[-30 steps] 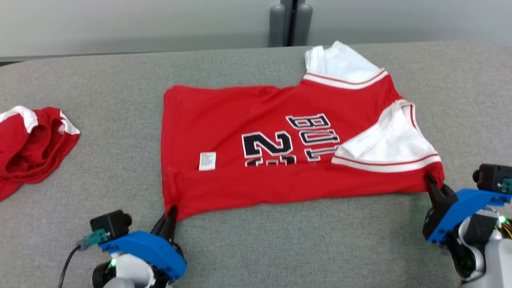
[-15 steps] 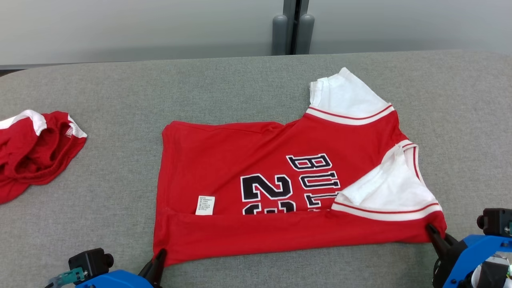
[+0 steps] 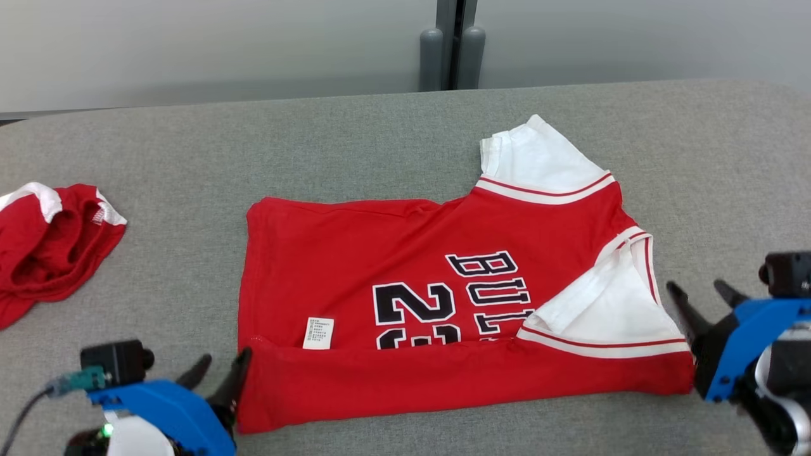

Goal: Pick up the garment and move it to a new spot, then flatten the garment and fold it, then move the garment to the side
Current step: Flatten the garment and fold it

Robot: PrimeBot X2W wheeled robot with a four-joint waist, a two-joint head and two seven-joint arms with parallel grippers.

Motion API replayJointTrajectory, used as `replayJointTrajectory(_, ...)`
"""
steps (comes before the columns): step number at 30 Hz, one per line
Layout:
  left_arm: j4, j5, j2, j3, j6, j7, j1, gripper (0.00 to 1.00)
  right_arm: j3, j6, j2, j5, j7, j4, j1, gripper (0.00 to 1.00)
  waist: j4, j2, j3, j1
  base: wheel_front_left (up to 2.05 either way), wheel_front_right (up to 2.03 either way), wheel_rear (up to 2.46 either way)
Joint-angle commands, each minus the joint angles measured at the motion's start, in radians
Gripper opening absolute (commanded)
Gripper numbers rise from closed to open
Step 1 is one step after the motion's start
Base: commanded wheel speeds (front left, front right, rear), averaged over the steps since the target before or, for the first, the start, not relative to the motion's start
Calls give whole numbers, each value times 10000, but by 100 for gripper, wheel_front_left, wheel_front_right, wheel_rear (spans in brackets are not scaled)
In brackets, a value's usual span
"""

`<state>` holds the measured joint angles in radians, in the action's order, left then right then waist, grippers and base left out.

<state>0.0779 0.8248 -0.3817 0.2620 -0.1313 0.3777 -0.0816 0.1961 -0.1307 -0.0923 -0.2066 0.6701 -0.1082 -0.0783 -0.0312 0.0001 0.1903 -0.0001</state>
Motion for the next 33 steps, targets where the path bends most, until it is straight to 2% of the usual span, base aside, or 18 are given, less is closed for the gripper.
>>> replayJointTrajectory(1,119,-98,-317,-102,114,262,644,100,-189,-1,-336,35,204,-168,-563,100,-51,-1,69,1,0,0,0)
replayJointTrajectory(6,-219,-627,-1415,-70,367,1267,2415,100,-1186,-1,-1040,-404,689,247,-2479,100,-420,-1,494,1,0,0,0)
replayJointTrajectory(9,-411,-838,-1809,49,545,1957,3644,100,-1926,-1,-1364,-639,690,1017,-3672,100,-632,-1,889,1,0,0,0)
replayJointTrajectory(16,-1040,-721,-2573,183,954,3656,5868,100,-3286,-1,-1156,-1270,279,2839,-6369,100,-1220,-1,2075,1,0,0,0)
replayJointTrajectory(22,-1641,-1013,-3018,455,1121,4563,7025,100,-4156,-1,-942,-1556,-481,4408,-8135,100,-1569,-1,2778,1,0,0,0)
replayJointTrajectory(27,-2057,-1209,-3112,660,1029,4900,7241,100,-4476,-1,-706,-1812,-1054,5282,-8824,100,-1819,-1,3020,1,0,0,0)
replayJointTrajectory(32,-2463,-1059,-2901,834,910,5213,7086,100,-4758,-1,-551,-2000,-1484,5989,-9239,100,-1913,-1,3188,1,0,0,0)
replayJointTrajectory(33,-2533,-1107,-2996,1022,1006,5461,7005,85,-4797,-1,-558,-2017,-1546,6096,-9306,100,-1906,-1,3212,1,0,0,0)
